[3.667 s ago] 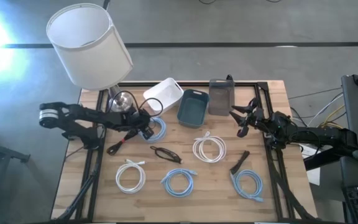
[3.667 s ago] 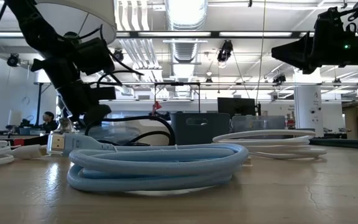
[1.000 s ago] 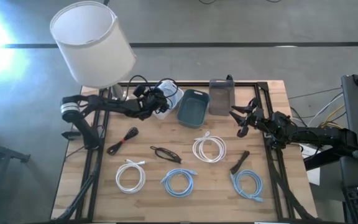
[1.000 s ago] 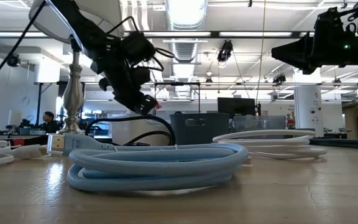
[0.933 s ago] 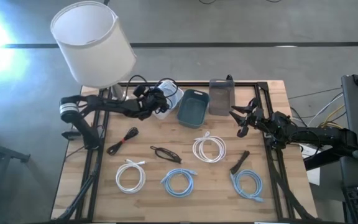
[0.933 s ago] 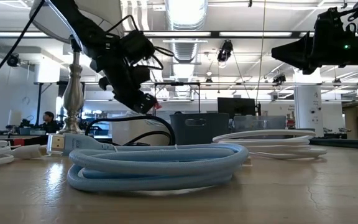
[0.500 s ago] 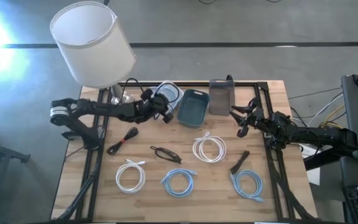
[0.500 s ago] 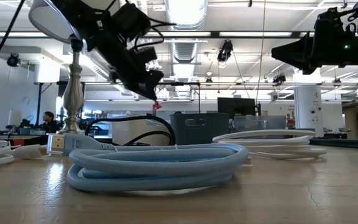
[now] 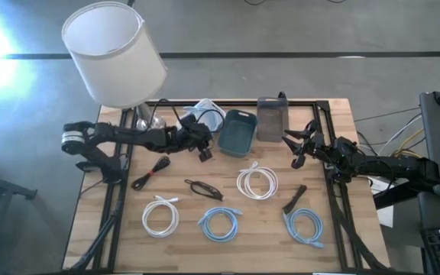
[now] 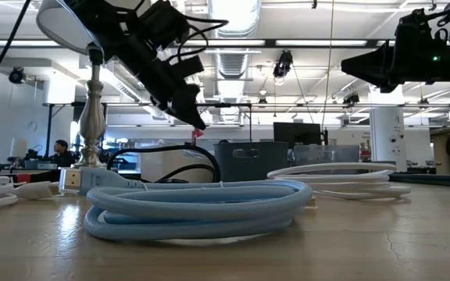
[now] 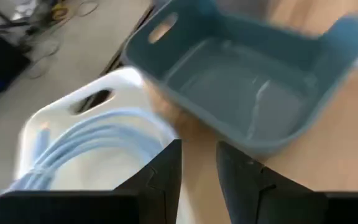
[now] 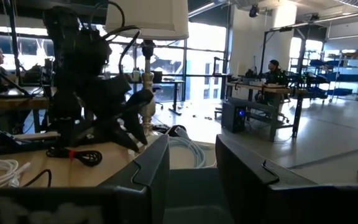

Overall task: Pick & Place USB Port
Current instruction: Adjust the white bin on the table

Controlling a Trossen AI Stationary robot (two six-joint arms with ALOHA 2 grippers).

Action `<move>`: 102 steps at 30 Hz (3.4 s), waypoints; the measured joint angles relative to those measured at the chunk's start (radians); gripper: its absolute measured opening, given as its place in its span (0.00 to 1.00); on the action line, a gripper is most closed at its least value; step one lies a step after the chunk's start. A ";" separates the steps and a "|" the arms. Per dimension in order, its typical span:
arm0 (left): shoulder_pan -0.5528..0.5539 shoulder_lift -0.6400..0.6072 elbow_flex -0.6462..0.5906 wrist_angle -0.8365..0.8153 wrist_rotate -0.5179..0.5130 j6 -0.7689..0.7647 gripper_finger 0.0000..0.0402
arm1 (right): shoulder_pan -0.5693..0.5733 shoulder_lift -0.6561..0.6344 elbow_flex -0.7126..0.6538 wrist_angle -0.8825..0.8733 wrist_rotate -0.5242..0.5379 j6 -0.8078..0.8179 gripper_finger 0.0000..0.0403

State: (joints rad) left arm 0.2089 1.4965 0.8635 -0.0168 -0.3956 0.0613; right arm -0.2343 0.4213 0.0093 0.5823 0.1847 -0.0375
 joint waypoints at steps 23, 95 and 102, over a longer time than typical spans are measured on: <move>0.037 0.003 -0.002 -0.123 0.003 0.113 0.26 | 0.000 0.000 0.000 0.000 0.000 0.000 0.30; 0.176 0.005 -0.100 0.023 0.039 0.299 0.26 | 0.000 0.000 0.000 -0.001 0.000 -0.026 0.32; 0.175 0.004 -0.100 0.027 -0.047 0.304 0.26 | 0.000 0.000 0.000 -0.001 0.000 -0.026 0.32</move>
State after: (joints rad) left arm 0.3836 1.5009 0.7631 0.0102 -0.4422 0.3656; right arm -0.2344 0.4216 0.0093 0.5816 0.1848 -0.0635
